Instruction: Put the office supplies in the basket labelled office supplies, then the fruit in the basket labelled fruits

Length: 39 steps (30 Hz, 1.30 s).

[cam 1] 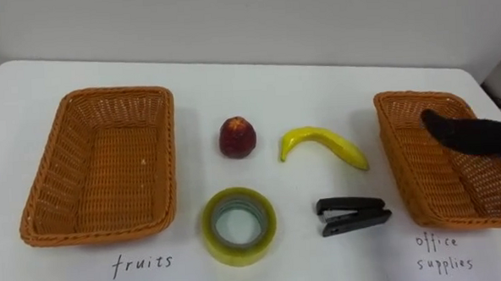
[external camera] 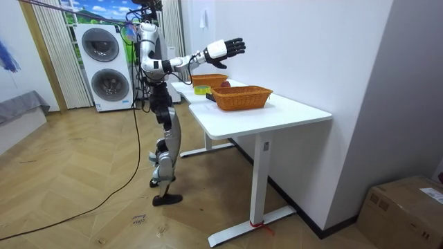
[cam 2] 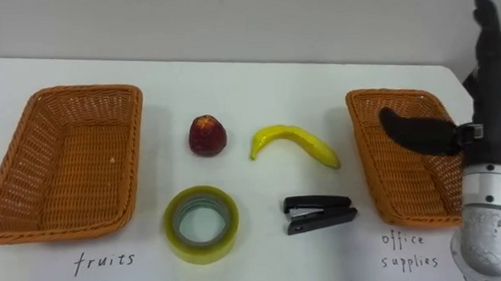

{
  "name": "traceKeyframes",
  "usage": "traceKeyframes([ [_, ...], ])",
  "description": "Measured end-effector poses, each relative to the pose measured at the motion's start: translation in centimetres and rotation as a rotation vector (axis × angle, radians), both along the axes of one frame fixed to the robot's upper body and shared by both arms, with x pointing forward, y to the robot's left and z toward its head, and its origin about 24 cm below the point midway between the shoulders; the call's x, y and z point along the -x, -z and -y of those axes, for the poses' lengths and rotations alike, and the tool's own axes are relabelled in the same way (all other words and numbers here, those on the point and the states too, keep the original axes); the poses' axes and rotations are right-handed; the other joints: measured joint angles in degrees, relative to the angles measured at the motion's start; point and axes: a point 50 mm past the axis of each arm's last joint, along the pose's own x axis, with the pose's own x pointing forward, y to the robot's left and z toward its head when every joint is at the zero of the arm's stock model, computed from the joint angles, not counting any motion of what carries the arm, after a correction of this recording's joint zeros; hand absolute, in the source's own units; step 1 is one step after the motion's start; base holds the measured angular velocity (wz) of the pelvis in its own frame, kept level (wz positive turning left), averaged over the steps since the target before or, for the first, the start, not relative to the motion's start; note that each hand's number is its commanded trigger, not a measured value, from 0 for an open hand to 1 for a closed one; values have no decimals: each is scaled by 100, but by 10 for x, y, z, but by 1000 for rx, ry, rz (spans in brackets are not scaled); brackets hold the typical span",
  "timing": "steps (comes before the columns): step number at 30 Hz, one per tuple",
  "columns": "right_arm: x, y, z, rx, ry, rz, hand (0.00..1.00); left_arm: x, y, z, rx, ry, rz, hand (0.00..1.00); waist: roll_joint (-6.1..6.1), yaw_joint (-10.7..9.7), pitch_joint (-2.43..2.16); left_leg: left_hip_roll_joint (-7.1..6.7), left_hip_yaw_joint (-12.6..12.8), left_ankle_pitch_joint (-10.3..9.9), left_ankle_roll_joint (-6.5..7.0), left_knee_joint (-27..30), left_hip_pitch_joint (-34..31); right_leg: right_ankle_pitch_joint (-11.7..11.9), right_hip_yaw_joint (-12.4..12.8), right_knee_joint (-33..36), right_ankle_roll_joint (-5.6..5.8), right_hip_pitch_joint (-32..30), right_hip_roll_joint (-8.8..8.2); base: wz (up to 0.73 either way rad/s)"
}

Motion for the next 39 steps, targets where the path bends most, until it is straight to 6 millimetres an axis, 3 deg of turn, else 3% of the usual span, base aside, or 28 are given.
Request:
traceKeyframes([
  [21,-2,6,-5,51,-95,-111,0,-4,0,0,-2,8,12,0,15,-13,-2,17,-22,-1,-2,78,-61,17,-41,10,-15,2,6,0],
  [39,-6,19,-20,136,-210,-266,0,-13,0,-2,-5,15,31,0,-33,129,-25,28,-12,-1,-2,89,-105,36,-21,8,-23,-62,16,0],
])
